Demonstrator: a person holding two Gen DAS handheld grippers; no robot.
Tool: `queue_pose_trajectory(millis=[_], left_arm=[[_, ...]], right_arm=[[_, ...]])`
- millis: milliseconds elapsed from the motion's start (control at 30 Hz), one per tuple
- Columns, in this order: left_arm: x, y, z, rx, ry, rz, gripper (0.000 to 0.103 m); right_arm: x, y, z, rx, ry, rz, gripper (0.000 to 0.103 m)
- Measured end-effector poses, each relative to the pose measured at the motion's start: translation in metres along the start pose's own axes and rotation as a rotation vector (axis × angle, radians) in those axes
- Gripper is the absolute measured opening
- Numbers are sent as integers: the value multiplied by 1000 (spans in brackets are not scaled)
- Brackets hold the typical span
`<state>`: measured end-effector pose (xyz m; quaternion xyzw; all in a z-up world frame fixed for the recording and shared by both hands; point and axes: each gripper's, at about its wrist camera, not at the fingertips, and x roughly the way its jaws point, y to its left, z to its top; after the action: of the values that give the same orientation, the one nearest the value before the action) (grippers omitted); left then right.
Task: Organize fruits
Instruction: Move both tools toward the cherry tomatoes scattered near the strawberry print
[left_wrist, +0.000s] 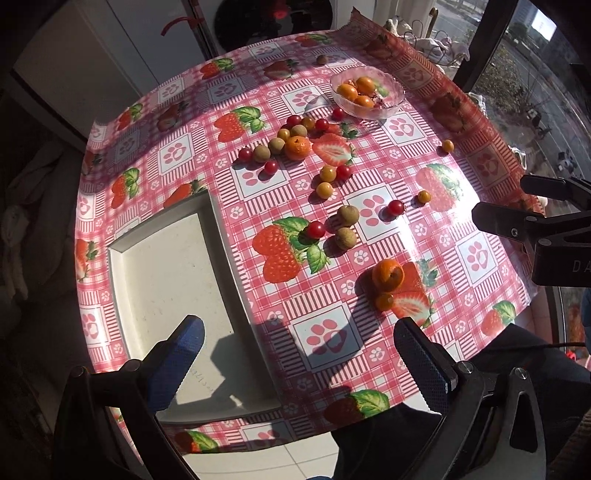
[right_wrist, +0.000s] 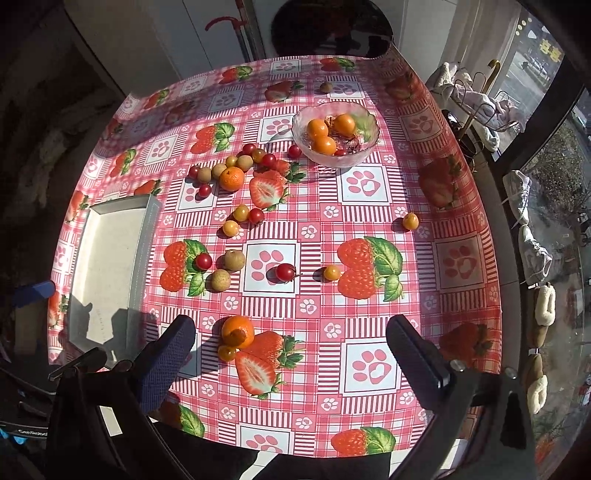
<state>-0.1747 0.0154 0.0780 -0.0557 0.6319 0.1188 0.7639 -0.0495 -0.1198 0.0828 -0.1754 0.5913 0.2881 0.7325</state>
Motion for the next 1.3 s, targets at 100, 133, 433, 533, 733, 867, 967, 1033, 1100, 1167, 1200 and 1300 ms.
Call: queue_pose_trajectory(millis=[100, 133, 433, 533, 733, 867, 967, 1033, 1100, 1167, 1200, 1300], left_arm=[[0, 0, 1, 2, 1, 9, 103], [0, 0, 0, 1, 2, 9, 103], [-1, -3, 3, 20, -8, 22, 103], [0, -4, 4, 27, -10, 22, 103], [6, -7, 5, 35, 8, 12, 103], [18, 0, 7, 0, 20, 15, 103], [34, 12, 9, -52, 37, 20, 103], [47, 17, 10, -75, 41, 33, 103], [60, 21, 14, -84, 39, 51, 103], [74, 23, 19, -98, 37, 54, 103], [81, 23, 22, -108, 39, 49, 103], [103, 20, 32, -121, 36, 38, 103]], right_arm=[[1, 0, 0, -3, 2, -1, 103], [1, 1, 0, -4, 3, -2, 103], [3, 3, 2, -13, 10, -6, 103], [4, 3, 2, -11, 12, -7, 103], [9, -3, 0, 4, 35, -5, 103], [14, -10, -2, 31, 60, 0, 103], [21, -17, -6, 56, 83, 7, 103], [28, -22, -10, 70, 103, 5, 103], [38, -28, -14, 86, 125, 2, 103], [49, -34, -18, 102, 151, 0, 103], [54, -37, -20, 106, 163, -5, 103], [69, -46, -23, 109, 186, -29, 103]])
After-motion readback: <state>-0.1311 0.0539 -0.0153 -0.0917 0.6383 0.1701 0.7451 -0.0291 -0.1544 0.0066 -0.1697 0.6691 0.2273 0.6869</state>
